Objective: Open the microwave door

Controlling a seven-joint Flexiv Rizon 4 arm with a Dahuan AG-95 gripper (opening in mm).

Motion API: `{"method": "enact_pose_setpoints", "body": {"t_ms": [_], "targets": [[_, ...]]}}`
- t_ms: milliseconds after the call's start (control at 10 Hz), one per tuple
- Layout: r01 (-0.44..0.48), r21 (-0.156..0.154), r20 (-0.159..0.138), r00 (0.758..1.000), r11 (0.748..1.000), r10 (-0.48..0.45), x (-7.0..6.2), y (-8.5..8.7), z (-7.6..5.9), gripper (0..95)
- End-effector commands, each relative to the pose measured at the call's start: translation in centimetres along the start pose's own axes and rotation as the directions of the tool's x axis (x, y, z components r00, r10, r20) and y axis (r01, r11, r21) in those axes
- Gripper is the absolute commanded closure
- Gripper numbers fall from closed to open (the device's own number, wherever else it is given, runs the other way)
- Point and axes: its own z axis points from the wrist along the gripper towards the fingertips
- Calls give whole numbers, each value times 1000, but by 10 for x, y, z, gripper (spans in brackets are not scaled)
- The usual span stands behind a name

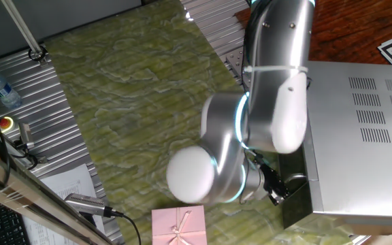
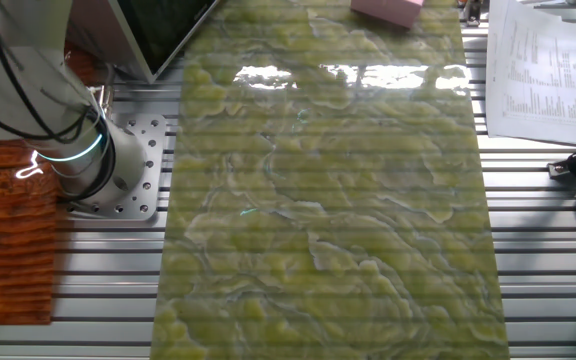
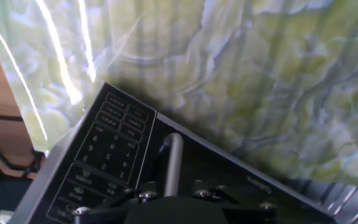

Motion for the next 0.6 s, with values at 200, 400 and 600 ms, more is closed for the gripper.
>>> {"method": "enact_pose_setpoints", "body": {"t_ms": [200,400,600], "targets": [[-63,-52,19,998,997,64,-4,6,6,950],[-64,-12,51,997,998,64,-4,6,6,950],[-73,-12,74,994,997,74,-4,6,5,950]]}}
